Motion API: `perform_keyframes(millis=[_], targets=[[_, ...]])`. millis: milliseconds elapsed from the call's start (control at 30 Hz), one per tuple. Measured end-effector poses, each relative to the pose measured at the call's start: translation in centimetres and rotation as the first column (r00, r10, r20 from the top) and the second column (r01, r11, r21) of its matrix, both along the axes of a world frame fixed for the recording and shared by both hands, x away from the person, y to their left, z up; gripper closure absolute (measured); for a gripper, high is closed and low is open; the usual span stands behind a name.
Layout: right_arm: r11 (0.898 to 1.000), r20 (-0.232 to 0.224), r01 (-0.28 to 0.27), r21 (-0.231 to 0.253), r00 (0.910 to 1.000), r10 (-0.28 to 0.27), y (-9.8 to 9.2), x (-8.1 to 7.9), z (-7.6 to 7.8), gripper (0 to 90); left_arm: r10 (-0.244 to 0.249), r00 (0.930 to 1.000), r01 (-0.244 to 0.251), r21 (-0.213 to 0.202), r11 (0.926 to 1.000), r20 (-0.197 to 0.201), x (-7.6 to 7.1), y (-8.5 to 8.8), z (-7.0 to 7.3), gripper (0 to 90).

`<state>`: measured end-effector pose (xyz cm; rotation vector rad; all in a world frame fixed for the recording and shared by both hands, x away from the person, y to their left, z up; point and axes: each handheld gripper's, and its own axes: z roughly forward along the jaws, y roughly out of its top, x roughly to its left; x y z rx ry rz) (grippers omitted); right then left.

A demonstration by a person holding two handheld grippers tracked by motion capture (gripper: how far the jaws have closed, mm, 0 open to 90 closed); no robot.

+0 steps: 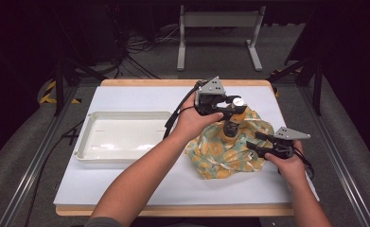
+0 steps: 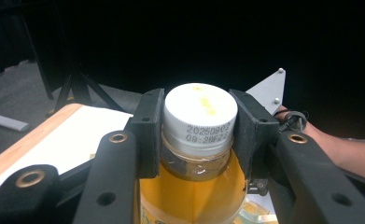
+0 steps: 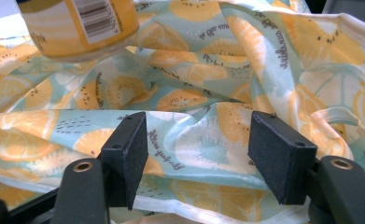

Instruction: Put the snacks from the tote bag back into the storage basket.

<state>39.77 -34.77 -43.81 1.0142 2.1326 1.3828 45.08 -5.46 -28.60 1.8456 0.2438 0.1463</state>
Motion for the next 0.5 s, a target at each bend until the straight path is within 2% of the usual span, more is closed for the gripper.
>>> perform_keyframes(millis=[200,333,500], targets=[[1.0,0.018,-0.006,0.01,0.9998,0.006,0.0,-0.2,0.3,37.9,-0.002,0.9999,0.001,-0.017,0.9999,-0.016,-0.1,0.7,0.7,58.3],[1.0,0.036,-0.018,0.014,0.9992,0.018,0.1,-0.2,0.4,37.9,-0.005,1.0,0.005,-0.02,0.9998,0.001,-0.4,1.3,1.2,58.4],[1.0,0.049,-0.024,0.016,0.9985,0.023,0.1,-0.4,0.7,38.0,-0.003,1.0,0.003,-0.034,0.9994,0.004,-0.8,2.5,1.7,58.4]])
